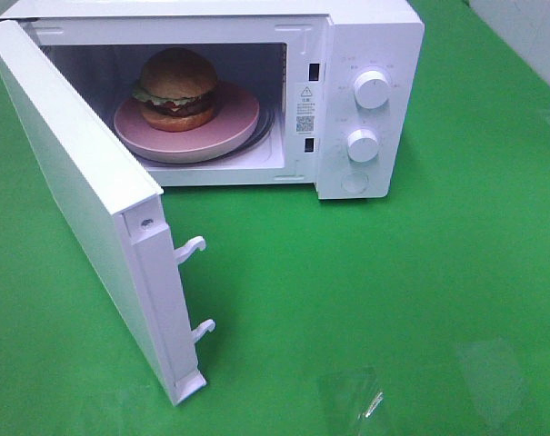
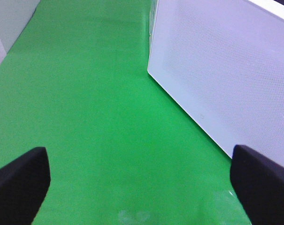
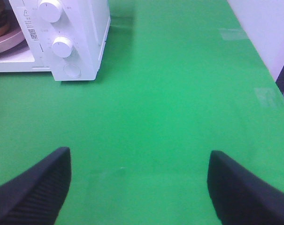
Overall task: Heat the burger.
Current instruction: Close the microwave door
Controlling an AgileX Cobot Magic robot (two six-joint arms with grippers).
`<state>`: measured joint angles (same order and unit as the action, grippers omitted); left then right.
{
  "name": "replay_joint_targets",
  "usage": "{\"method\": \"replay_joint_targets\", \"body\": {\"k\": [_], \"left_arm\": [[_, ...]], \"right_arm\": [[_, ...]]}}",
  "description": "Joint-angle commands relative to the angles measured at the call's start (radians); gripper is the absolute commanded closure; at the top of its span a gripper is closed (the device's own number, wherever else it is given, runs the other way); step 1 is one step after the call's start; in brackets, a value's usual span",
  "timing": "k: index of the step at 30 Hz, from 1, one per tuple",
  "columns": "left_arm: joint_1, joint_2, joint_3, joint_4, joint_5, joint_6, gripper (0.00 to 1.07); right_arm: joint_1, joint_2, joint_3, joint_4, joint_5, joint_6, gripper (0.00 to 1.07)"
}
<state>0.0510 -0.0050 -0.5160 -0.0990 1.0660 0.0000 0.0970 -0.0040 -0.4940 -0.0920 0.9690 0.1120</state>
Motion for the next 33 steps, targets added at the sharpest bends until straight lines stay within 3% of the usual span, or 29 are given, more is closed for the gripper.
{"method": "replay_joint_targets", "body": {"k": [1,15,17,18,19,20,21,22,23,24,25,27,28,29,30,31,32,33], "left_arm": [[0.001,-0.016,0.0,0.001,0.0,0.0,0.08],[0.001,-0.013,-0.041,0.004,-0.124,-0.008,0.12],[0.001,0.032,-0.041,0.02,-0.154,-0.008,0.22],[0.001,0.032,-0.041,0.02,-0.154,-0.008,0.22],[0.001,0.063,-0.041,0.02,-0.182,-0.008,0.31],[0.001,0.063,-0.041,0.02,-0.182,-0.008,0.31],[0.001,0.09,-0.041,0.02,-0.218,-0.008,0.39],[0.001,0.09,-0.041,0.02,-0.218,-0.008,0.39],[0.001,0.125,-0.041,0.02,-0.253,-0.008,0.48],[0.001,0.125,-0.041,0.02,-0.253,-0.008,0.48],[0.001,0.161,-0.041,0.02,-0.287,-0.008,0.59],[0.001,0.175,-0.041,0.02,-0.299,-0.008,0.64],[0.001,0.211,-0.041,0.02,-0.335,-0.008,0.75],[0.001,0.211,-0.041,0.02,-0.335,-0.008,0.75],[0.001,0.241,-0.041,0.02,-0.379,-0.008,0.88],[0.001,0.241,-0.041,0.02,-0.379,-0.008,0.88],[0.001,0.273,-0.04,0.02,-0.428,-0.007,0.98],[0.001,0.273,-0.04,0.02,-0.428,-0.007,0.98]], "right_arm": [[-0.003,-0.027,0.001,-0.006,-0.006,-0.012,0.32],[-0.003,-0.027,0.001,-0.006,-0.006,-0.012,0.32],[-0.003,-0.027,0.001,-0.006,-0.006,-0.012,0.32],[-0.003,-0.027,0.001,-0.006,-0.006,-0.012,0.32],[-0.003,-0.027,0.001,-0.006,-0.006,-0.012,0.32],[-0.003,-0.027,0.001,-0.006,-0.006,-0.012,0.32],[-0.003,-0.027,0.001,-0.006,-0.006,-0.011,0.32],[-0.003,-0.027,0.001,-0.006,-0.006,-0.011,0.32],[-0.003,-0.027,0.001,-0.006,-0.006,-0.011,0.32],[-0.003,-0.027,0.001,-0.006,-0.006,-0.011,0.32],[-0.003,-0.027,0.001,-0.006,-0.006,-0.011,0.32],[-0.003,-0.027,0.001,-0.006,-0.006,-0.011,0.32],[-0.003,-0.027,0.001,-0.006,-0.006,-0.011,0.32],[-0.003,-0.027,0.001,-0.006,-0.006,-0.011,0.32],[-0.003,-0.027,0.001,-0.006,-0.006,-0.011,0.32],[-0.003,-0.027,0.001,-0.006,-0.006,-0.011,0.32],[-0.003,-0.027,0.001,-0.006,-0.006,-0.011,0.32],[-0.003,-0.027,0.001,-0.006,-0.006,-0.011,0.32]]}}
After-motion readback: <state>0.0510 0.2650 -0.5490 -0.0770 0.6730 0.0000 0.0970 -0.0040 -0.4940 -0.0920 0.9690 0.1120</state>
